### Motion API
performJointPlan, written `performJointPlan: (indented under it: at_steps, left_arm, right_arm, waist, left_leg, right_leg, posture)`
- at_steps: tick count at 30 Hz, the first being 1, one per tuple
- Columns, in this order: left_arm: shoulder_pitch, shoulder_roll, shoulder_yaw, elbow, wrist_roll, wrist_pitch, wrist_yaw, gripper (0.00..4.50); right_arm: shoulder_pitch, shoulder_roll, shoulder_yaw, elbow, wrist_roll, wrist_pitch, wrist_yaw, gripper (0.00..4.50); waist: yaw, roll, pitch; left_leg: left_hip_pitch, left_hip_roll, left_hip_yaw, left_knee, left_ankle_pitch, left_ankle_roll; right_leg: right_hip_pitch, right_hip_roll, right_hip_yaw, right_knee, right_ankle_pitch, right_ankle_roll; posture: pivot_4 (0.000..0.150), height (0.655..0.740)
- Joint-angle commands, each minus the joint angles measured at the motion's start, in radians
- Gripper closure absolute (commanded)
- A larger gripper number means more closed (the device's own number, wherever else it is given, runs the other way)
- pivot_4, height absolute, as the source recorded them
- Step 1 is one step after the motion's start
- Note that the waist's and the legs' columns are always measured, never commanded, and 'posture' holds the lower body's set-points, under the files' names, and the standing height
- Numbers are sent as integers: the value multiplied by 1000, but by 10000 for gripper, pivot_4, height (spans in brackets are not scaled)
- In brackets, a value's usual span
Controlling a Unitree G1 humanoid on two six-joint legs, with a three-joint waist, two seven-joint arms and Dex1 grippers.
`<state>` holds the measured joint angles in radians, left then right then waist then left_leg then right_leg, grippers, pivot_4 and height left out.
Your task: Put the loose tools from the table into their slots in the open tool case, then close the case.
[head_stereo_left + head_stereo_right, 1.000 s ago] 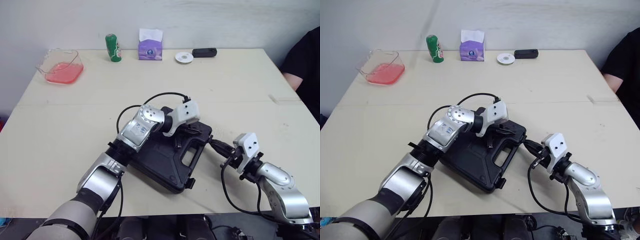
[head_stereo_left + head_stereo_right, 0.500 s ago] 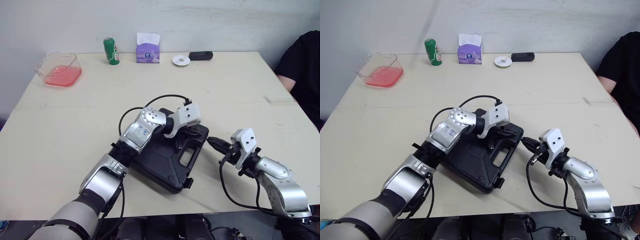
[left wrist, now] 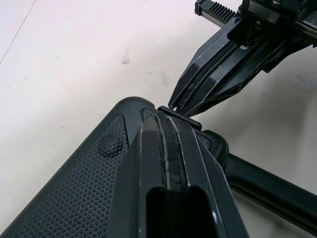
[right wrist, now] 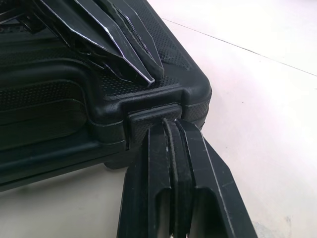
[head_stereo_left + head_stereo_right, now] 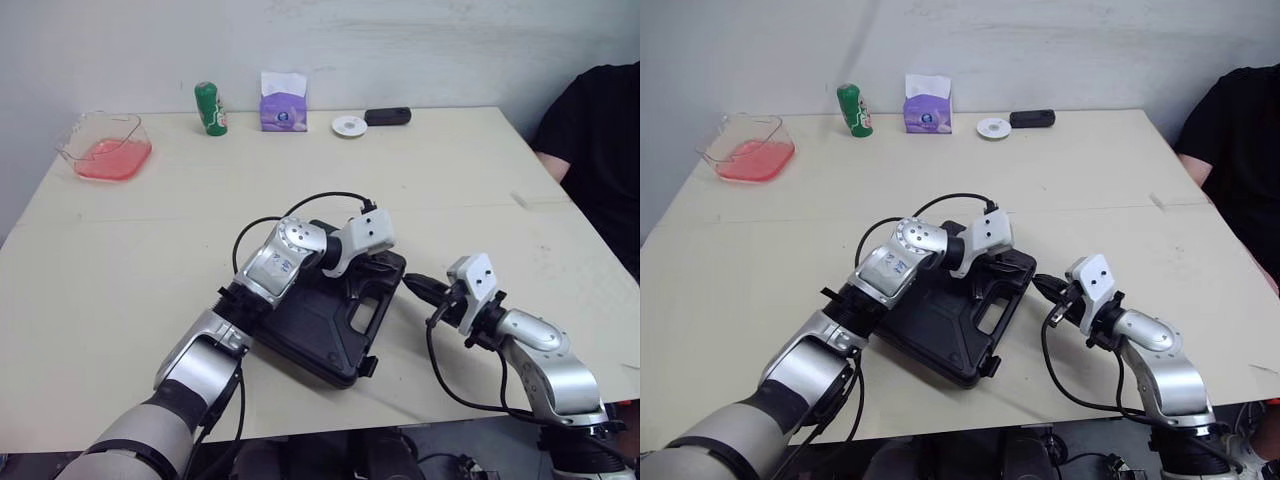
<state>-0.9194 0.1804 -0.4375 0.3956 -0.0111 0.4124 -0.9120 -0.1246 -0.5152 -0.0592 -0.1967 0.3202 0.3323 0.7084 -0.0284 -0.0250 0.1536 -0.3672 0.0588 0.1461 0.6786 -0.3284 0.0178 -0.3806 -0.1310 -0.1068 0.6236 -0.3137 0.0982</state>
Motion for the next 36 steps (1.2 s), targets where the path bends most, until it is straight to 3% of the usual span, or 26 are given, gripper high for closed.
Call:
performJointPlan:
  at_steps: [1,4,11,19,23,26,36]
  left_arm:
    - [102,32,-61,60,58,32,-14,44633]
    - [102,46,-26,-20,42,12,-11,44633]
    - [127,60,137,-367,-158,-86,-95,44633]
    - [233,234,159,-625,-280,-72,-247,44633]
    - [388,339,142,-748,-264,-75,-254,44633]
    - [469,361,162,-812,-282,-64,-215,44633]
    - [568,468,57,-865,-167,-3,-173,44633]
  right_arm:
    - [9,-37,-14,-49,10,-28,39,45000]
    - [42,-74,-46,-60,12,-59,62,45000]
    - [157,-145,-143,-92,54,-142,150,45000]
    - [237,-189,-155,-114,90,-164,240,45000]
    - [329,-203,-117,-153,102,-197,336,45000]
    - [373,-182,-92,-202,141,-187,355,45000]
    - [426,-184,4,-257,113,-175,352,45000]
  waist:
    - [1,1,-1]
    - [4,2,0]
    - [13,9,14]
    - [25,14,21]
    - [29,14,22]
    - [30,14,23]
    - [31,14,24]
  left_leg:
    - [0,0,0,0,0,0]
    - [-1,0,-1,-1,0,-1]
    - [-8,-1,1,-1,1,0]
    - [-11,-5,4,0,4,1]
    - [-11,-6,3,-2,4,2]
    - [-11,-7,3,-4,4,2]
    - [-11,-8,1,-5,3,4]
  right_leg:
    - [0,0,0,0,0,0]
    - [0,0,1,-2,0,0]
    - [-8,0,1,-1,0,0]
    - [-13,3,-1,3,1,2]
    - [-12,2,0,2,1,2]
    - [-12,2,0,0,1,2]
    - [-11,-1,3,-2,2,4]
  posture:
    - [1500,7400]
    - [1500,7400]
    - [1500,7400]
    - [1500,7400]
    - [1500,7400]
    - [1500,7400]
    - [1500,7400]
